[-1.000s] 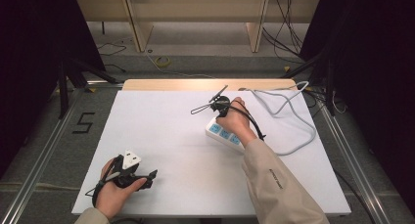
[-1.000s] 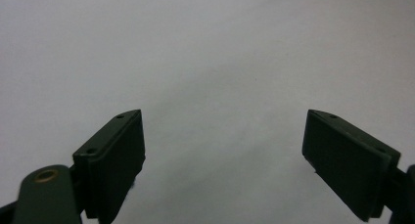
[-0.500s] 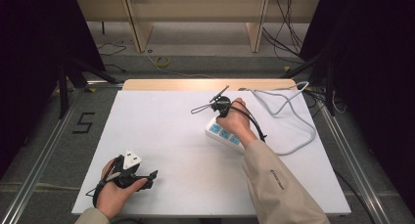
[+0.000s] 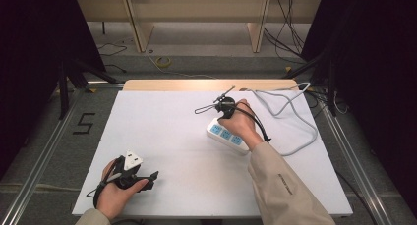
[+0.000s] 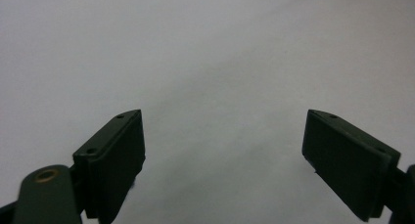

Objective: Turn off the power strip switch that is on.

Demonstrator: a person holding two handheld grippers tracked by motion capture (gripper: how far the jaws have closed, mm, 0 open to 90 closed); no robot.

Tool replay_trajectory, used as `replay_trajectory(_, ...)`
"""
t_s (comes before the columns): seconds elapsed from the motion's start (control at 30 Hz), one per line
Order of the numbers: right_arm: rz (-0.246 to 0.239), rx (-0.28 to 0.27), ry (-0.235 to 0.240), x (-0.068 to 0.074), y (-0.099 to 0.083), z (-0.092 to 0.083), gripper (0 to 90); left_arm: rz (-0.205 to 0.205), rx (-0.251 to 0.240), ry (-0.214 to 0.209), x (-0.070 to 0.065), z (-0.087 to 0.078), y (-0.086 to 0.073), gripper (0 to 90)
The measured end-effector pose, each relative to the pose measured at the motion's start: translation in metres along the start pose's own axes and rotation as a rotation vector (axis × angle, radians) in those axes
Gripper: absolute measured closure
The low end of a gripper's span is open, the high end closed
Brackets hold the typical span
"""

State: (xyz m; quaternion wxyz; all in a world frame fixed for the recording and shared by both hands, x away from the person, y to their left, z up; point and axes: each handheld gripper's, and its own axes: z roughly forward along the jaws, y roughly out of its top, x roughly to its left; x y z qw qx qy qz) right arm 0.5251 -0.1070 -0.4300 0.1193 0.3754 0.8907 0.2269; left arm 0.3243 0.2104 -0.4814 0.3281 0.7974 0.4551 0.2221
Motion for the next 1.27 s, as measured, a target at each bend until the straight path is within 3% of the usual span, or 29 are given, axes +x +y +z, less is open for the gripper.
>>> replay_trajectory(0.43,0.013,-0.044,0.036,-0.005,-0.035,-0.028,76.7,-0.001,0.005,0.003,0.001,0.001,-0.001,15.8)
replay_trajectory(0.63,0.025,-0.068,0.057,-0.004,-0.063,-0.044,70.6,-0.004,0.006,0.002,0.000,0.001,-0.001,15.8)
replay_trajectory(0.87,0.002,-0.109,0.081,0.005,-0.101,-0.067,65.4,-0.003,0.008,0.004,0.000,0.001,-0.001,15.8)
replay_trajectory(1.1,-0.033,-0.132,0.087,0.012,-0.140,-0.077,60.8,-0.004,0.007,0.006,0.000,0.002,-0.001,15.7)
replay_trajectory(1.27,-0.033,-0.162,0.087,0.014,-0.153,-0.081,58.0,-0.003,0.009,0.004,0.000,0.004,-0.001,15.7)
